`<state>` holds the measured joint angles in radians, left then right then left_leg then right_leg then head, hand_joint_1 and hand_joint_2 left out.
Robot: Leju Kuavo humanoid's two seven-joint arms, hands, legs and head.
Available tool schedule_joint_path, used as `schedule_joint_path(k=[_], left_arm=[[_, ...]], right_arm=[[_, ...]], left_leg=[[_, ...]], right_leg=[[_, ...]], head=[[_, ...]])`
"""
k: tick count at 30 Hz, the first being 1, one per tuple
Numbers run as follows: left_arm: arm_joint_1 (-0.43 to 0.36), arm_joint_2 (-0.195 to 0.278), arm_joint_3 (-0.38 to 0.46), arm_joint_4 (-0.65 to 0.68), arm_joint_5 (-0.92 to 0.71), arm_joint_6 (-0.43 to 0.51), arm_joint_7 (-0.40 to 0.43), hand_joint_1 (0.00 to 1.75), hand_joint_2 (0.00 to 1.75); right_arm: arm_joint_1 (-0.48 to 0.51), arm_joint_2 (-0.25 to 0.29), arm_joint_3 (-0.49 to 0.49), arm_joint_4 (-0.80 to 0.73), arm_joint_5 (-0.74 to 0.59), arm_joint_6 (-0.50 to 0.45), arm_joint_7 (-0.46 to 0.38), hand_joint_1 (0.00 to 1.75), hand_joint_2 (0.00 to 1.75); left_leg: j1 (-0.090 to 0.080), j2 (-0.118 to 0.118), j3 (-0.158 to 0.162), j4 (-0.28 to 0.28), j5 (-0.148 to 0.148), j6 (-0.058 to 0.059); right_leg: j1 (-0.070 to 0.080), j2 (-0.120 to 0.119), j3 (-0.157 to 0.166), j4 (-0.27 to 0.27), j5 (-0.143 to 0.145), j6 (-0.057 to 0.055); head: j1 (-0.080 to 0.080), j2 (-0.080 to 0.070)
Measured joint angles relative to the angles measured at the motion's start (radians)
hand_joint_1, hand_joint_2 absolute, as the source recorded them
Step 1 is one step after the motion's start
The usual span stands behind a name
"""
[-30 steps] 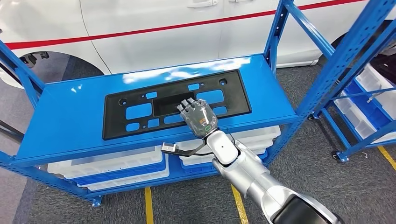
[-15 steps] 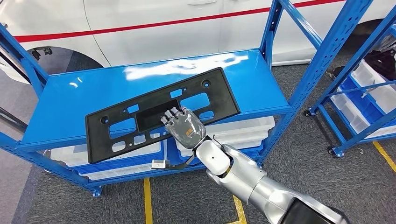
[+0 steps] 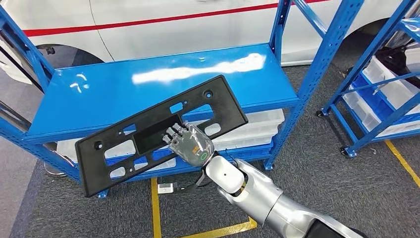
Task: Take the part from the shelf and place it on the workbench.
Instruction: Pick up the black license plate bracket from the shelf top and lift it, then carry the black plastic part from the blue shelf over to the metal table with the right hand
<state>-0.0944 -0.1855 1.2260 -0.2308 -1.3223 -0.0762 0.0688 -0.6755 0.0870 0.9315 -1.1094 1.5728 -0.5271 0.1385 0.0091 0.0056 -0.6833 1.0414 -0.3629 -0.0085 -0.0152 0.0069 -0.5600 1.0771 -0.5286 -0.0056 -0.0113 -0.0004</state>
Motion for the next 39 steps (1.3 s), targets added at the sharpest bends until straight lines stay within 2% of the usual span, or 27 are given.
schedule_joint_path(k=[2, 4, 6, 7, 8, 9, 11, 12, 13, 14, 15, 17, 18, 19, 21, 22, 23, 24, 26, 28, 30, 31, 33, 35, 37, 38, 39], left_arm=[[0.003, 0.002, 0.000, 0.000, -0.004, 0.001, 0.001, 0.00, 1.75], [0.003, 0.003, -0.001, 0.000, -0.008, 0.003, 0.002, 0.00, 1.75], [0.003, 0.003, -0.001, 0.000, -0.011, 0.005, 0.004, 0.00, 1.75], [0.002, 0.003, -0.001, 0.000, -0.012, 0.007, 0.005, 0.00, 1.75], [0.002, 0.003, -0.002, 0.000, -0.012, 0.009, 0.007, 0.00, 1.75], [0.001, 0.002, -0.002, 0.000, -0.013, 0.012, 0.010, 0.00, 1.75], [0.000, 0.002, -0.002, 0.000, -0.014, 0.016, 0.013, 0.00, 1.75], [-0.001, 0.003, -0.002, 0.000, -0.014, 0.017, 0.014, 0.00, 1.75], [-0.003, 0.003, -0.002, -0.001, -0.014, 0.018, 0.015, 0.00, 1.75], [-0.004, 0.004, -0.002, -0.001, -0.012, 0.018, 0.015, 0.00, 1.75], [-0.005, 0.003, -0.002, -0.001, -0.010, 0.018, 0.016, 0.00, 1.75], [-0.008, 0.001, -0.002, -0.001, -0.008, 0.018, 0.017, 0.00, 1.75], [-0.009, 0.000, -0.002, -0.001, -0.008, 0.017, 0.017, 0.00, 1.75], [-0.010, 0.000, -0.002, -0.001, -0.008, 0.017, 0.017, 0.00, 1.75], [-0.008, 0.000, -0.002, -0.001, -0.008, 0.015, 0.015, 0.00, 1.75], [-0.007, 0.000, -0.002, -0.001, -0.008, 0.015, 0.014, 0.00, 1.75], [-0.006, 0.000, -0.002, -0.001, -0.008, 0.014, 0.012, 0.00, 1.75], [-0.006, 0.000, -0.002, -0.001, -0.008, 0.014, 0.011, 0.00, 1.75], [-0.007, 0.000, -0.002, -0.001, -0.009, 0.014, 0.008, 0.00, 1.75], [-0.007, 0.002, -0.002, -0.001, -0.013, 0.015, 0.008, 0.00, 1.75], [-0.007, 0.004, -0.003, -0.001, -0.026, 0.021, 0.011, 0.00, 1.75], [-0.006, 0.004, -0.006, -0.001, -0.038, 0.024, 0.015, 0.00, 1.75], [-0.002, 0.004, -0.018, -0.001, -0.064, 0.030, 0.026, 0.00, 1.75], [0.002, 0.005, -0.032, -0.001, -0.084, 0.033, 0.036, 0.00, 1.75], [0.003, 0.005, -0.044, -0.001, -0.095, 0.033, 0.040, 0.00, 1.75], [0.003, 0.005, -0.049, -0.001, -0.099, 0.033, 0.041, 0.00, 1.75], [0.003, 0.005, -0.054, -0.001, -0.102, 0.033, 0.041, 0.00, 1.75]], right_arm=[[0.011, 0.009, -0.017, -0.011, 0.000, 0.006, -0.014, 1.75, 1.75], [0.014, 0.016, -0.028, -0.018, 0.000, 0.008, -0.021, 1.75, 1.75], [0.017, 0.021, -0.035, -0.024, 0.000, 0.010, -0.024, 1.75, 1.75], [0.019, 0.022, -0.037, -0.026, 0.000, 0.010, -0.024, 1.75, 1.75], [0.021, 0.023, -0.039, -0.027, 0.000, 0.011, -0.024, 1.75, 1.75], [0.024, 0.023, -0.041, -0.027, 0.000, 0.012, -0.026, 1.75, 1.75], [0.029, 0.026, -0.045, -0.030, 0.000, 0.012, -0.033, 1.75, 1.75], [0.030, 0.028, -0.048, -0.033, 0.000, 0.012, -0.037, 1.75, 1.75], [0.031, 0.031, -0.051, -0.036, 0.000, 0.015, -0.040, 1.75, 1.75], [0.031, 0.036, -0.053, -0.039, 0.000, 0.017, -0.042, 1.75, 1.75], [0.031, 0.040, -0.055, -0.040, 0.000, 0.021, -0.044, 1.75, 1.75], [0.034, 0.048, -0.060, -0.040, 0.000, 0.026, -0.053, 1.75, 1.75], [0.035, 0.051, -0.064, -0.040, 0.000, 0.029, -0.060, 1.75, 1.75], [0.036, 0.053, -0.069, -0.040, 0.000, 0.033, -0.067, 1.75, 1.75], [0.038, 0.057, -0.077, -0.040, 0.000, 0.041, -0.077, 1.75, 1.75], [0.039, 0.058, -0.079, -0.040, 0.000, 0.044, -0.080, 1.75, 1.75], [0.041, 0.059, -0.080, -0.040, 0.000, 0.046, -0.083, 1.75, 1.75], [0.041, 0.061, -0.081, -0.039, 0.000, 0.048, -0.088, 1.75, 1.75], [0.041, 0.069, -0.084, -0.039, 0.000, 0.055, -0.097, 1.75, 1.75], [0.038, 0.088, -0.086, -0.037, 0.000, 0.060, -0.103, 1.75, 1.75], [0.032, 0.109, -0.087, -0.032, 0.000, 0.068, -0.104, 1.75, 1.75], [0.029, 0.117, -0.087, -0.026, 0.000, 0.073, -0.102, 1.75, 1.75], [0.021, 0.131, -0.088, -0.011, 0.000, 0.078, -0.098, 1.75, 1.75], [0.014, 0.145, -0.092, 0.002, 0.000, 0.079, -0.099, 1.75, 1.75], [0.012, 0.155, -0.096, 0.009, 0.000, 0.082, -0.102, 1.75, 1.75], [0.013, 0.157, -0.098, 0.011, 0.000, 0.086, -0.104, 1.75, 1.75], [0.013, 0.157, -0.098, 0.012, 0.000, 0.093, -0.104, 1.75, 1.75]], left_leg=[[0.003, -0.003, -0.013, 0.009, -0.013, -0.011], [0.005, -0.003, -0.038, 0.080, -0.100, -0.020], [0.005, -0.003, -0.061, 0.204, -0.198, -0.025], [0.005, -0.003, -0.062, 0.254, -0.218, -0.025], [0.005, -0.003, -0.050, 0.279, -0.215, -0.023], [0.004, -0.003, -0.020, 0.269, -0.195, -0.019], [-0.003, -0.004, 0.088, 0.157, -0.160, -0.001], [-0.008, -0.004, 0.149, 0.076, -0.164, 0.009], [-0.013, -0.004, 0.190, 0.015, -0.174, 0.017], [-0.017, -0.004, 0.214, -0.027, -0.185, 0.024], [-0.021, -0.004, 0.219, -0.044, -0.183, 0.027], [-0.018, -0.002, 0.208, -0.062, -0.150, 0.039], [-0.015, 0.000, 0.199, -0.072, -0.130, 0.045], [-0.012, 0.002, 0.187, -0.081, -0.109, 0.050], [-0.012, 0.004, 0.152, -0.081, -0.078, 0.053], [-0.011, 0.005, 0.132, -0.078, -0.065, 0.050], [-0.011, 0.006, 0.112, -0.074, -0.052, 0.047], [-0.009, 0.006, 0.091, -0.067, -0.041, 0.044], [-0.006, 0.006, 0.050, -0.045, -0.025, 0.033], [-0.006, 0.006, 0.018, -0.018, -0.016, 0.021], [-0.008, 0.005, 0.003, -0.005, -0.002, 0.009], [-0.006, 0.004, 0.001, -0.005, 0.007, 0.002], [-0.001, 0.002, -0.013, 0.009, -0.013, -0.010], [0.003, 0.001, -0.039, 0.088, -0.107, -0.020], [0.004, 0.001, -0.062, 0.211, -0.197, -0.027], [0.004, 0.001, -0.064, 0.259, -0.211, -0.029], [0.004, 0.001, -0.050, 0.280, -0.200, -0.029]], right_leg=[[-0.001, -0.004, -0.017, -0.005, 0.022, -0.019], [-0.003, -0.007, -0.044, -0.008, 0.048, -0.032], [0.000, -0.008, -0.075, -0.008, 0.073, -0.037], [0.003, -0.009, -0.091, -0.007, 0.085, -0.038], [0.005, -0.010, -0.106, -0.007, 0.097, -0.038], [0.008, -0.010, -0.121, -0.007, 0.109, -0.038], [0.012, -0.010, -0.144, -0.007, 0.132, -0.037], [0.012, -0.009, -0.151, -0.007, 0.144, -0.034], [0.011, -0.010, -0.154, -0.010, 0.155, -0.030], [0.008, -0.011, -0.154, -0.014, 0.165, -0.024], [0.005, -0.011, -0.153, -0.022, 0.177, -0.017], [0.004, -0.011, -0.154, -0.030, 0.183, -0.005], [0.005, -0.009, -0.160, -0.019, 0.157, -0.001], [0.005, -0.008, -0.169, 0.010, 0.111, 0.002], [0.002, -0.007, -0.187, 0.118, 0.000, 0.009], [0.000, -0.007, -0.192, 0.177, -0.027, 0.013], [-0.002, -0.007, -0.188, 0.221, -0.027, 0.017], [-0.004, -0.007, -0.172, 0.238, -0.006, 0.021], [-0.008, -0.007, -0.096, 0.178, 0.040, 0.026], [-0.008, -0.006, -0.002, 0.056, 0.012, 0.023], [-0.002, -0.005, 0.031, -0.005, -0.022, 0.006], [-0.001, -0.006, 0.022, -0.006, -0.016, -0.006], [-0.001, -0.011, 0.005, -0.009, 0.006, -0.027], [-0.003, -0.014, -0.024, -0.011, 0.033, -0.041], [-0.001, -0.014, -0.058, -0.010, 0.059, -0.044], [0.000, -0.015, -0.073, -0.010, 0.071, -0.044], [0.001, -0.016, -0.089, -0.009, 0.083, -0.043]], head=[[0.000, 0.000], [-0.001, 0.000], [-0.002, 0.000], [-0.002, 0.000], [-0.002, 0.000], [-0.002, 0.000], [-0.001, 0.000], [-0.001, 0.000], [-0.001, 0.000], [-0.002, 0.000], [-0.003, 0.000], [-0.004, 0.000], [-0.004, 0.000], [-0.003, 0.000], [-0.003, 0.000], [-0.003, 0.000], [-0.003, 0.000], [-0.003, 0.000], [-0.003, 0.000], [-0.004, 0.000], [-0.005, 0.000], [-0.005, 0.000], [-0.005, 0.000], [-0.005, 0.000], [-0.005, 0.000], [-0.005, 0.000], [-0.005, 0.000]])
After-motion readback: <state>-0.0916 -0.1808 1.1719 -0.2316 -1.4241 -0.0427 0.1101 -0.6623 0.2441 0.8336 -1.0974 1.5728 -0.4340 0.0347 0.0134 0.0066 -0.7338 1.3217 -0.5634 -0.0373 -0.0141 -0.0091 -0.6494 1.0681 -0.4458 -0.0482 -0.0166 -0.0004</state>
